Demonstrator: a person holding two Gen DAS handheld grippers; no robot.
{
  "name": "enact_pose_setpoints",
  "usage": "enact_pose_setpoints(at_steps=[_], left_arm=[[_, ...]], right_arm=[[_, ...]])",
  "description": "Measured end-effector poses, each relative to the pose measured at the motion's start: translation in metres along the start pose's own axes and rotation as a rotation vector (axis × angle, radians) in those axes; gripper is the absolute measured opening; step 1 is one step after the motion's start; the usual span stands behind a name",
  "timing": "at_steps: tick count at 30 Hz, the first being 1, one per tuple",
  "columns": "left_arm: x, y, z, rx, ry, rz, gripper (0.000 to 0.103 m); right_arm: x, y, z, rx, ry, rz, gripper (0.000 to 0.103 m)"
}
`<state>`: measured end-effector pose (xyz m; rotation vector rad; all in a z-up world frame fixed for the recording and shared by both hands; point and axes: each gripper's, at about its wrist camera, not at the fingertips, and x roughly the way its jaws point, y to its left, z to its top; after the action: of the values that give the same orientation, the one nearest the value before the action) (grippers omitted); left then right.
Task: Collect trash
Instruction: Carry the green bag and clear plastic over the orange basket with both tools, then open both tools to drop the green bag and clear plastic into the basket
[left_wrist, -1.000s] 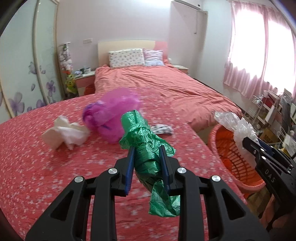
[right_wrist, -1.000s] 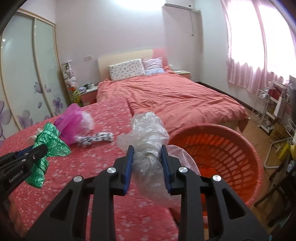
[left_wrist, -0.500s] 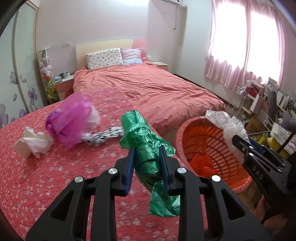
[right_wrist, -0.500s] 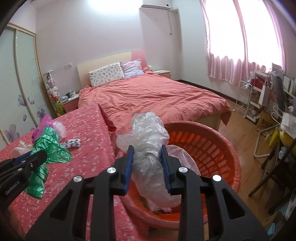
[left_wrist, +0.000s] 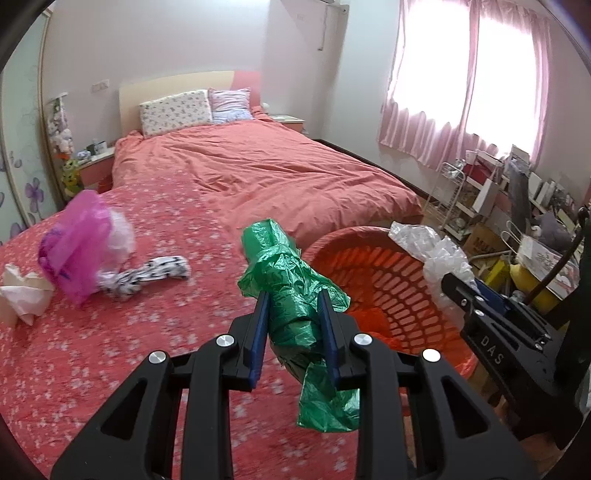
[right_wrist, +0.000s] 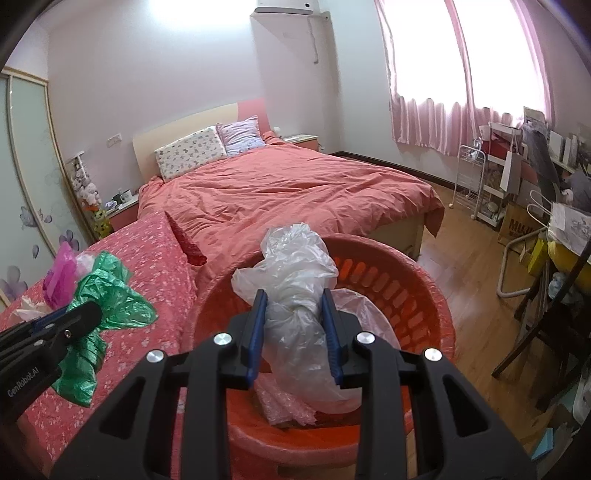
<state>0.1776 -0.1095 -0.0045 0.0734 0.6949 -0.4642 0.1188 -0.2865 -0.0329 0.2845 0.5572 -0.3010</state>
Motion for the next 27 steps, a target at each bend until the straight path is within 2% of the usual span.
enact_pose_setpoints(at_steps=[12,16,18,21,23,25,27], left_arm=[[0.026,-0.035,0.007,0.030,0.025,-0.108,0.027],[0.035,-0.041,0.006,0.037,0.037,-0.127,0.030],[0.040,-0.043,0.005,0.038,0.052,-0.135,0.034],[0.045,-0.041,0.002,0.039,0.071,-0.121,0.043],[0.047,-0.038,0.000,0.038,0.076,-0.101,0.044],[0.046,-0.033,-0.003,0.037,0.077,-0.070,0.045],[0.042,-0.025,-0.005,0.038,0.068,-0.033,0.051]], right_arm=[[0.009,-0.030,0.010,0.059,-0.010,-0.012,0.030],[0.013,-0.037,0.011,0.084,-0.006,0.000,0.035],[0.016,-0.041,0.011,0.096,0.002,0.004,0.037],[0.020,-0.043,0.010,0.101,0.010,-0.005,0.043],[0.022,-0.042,0.008,0.096,0.012,-0.013,0.048],[0.021,-0.040,0.007,0.082,0.006,-0.031,0.054],[0.021,-0.037,0.008,0.066,-0.001,-0.041,0.061]])
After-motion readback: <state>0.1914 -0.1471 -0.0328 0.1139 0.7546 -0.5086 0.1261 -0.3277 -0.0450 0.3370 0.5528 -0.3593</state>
